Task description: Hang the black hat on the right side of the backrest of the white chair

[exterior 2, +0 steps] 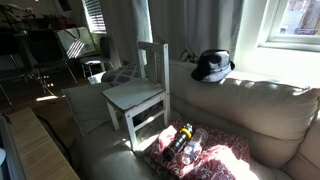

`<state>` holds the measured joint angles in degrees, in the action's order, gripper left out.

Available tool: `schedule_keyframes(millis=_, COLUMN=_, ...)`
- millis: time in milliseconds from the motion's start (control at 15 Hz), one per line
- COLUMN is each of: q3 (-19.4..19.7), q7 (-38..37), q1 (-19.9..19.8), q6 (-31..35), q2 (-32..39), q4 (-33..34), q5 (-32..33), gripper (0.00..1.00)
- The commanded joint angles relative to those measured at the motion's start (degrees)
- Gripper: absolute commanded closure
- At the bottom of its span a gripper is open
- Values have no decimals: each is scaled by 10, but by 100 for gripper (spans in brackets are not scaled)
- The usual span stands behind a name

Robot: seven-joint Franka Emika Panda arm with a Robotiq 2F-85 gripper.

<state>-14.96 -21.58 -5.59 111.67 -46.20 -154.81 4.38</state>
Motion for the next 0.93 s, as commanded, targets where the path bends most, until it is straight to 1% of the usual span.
schedule_keyframes(millis=0, q3=-15, q7=-63, q1=-83, q6=59, q2=141, q4=78, q5=-1, gripper=0)
schedule_keyframes(millis=200, q3=-36, q7=-124, q1=-128, q6=113, q2=233, q4=140, q5=3, gripper=0)
schedule_keyframes(millis=333, q3=-53, q7=-169, q1=-148, q6=141, q2=298, q4=187, q5=13, gripper=0)
schedule_keyframes(millis=467, q3=-66, q7=-219, q1=-163, q6=167, q2=365, q4=236, q5=36, gripper=0)
schedule_keyframes(millis=533, q3=-20, q7=-258, q1=-116, q6=177, q2=396, q4=257, q5=65, gripper=0)
schedule_keyframes(millis=600, q3=-9, q7=-278, q1=-106, q6=194, q2=419, q4=275, q5=70, gripper=0)
schedule_keyframes(millis=667, q3=17, q7=-234, q1=-78, q6=176, q2=351, q4=223, q5=53, gripper=0)
schedule_keyframes(millis=733, q3=27, q7=-250, q1=-71, q6=186, q2=378, q4=244, q5=58, gripper=0)
schedule_keyframes(millis=867, q3=37, q7=-261, q1=-62, q6=191, q2=410, q4=267, q5=62, gripper=0)
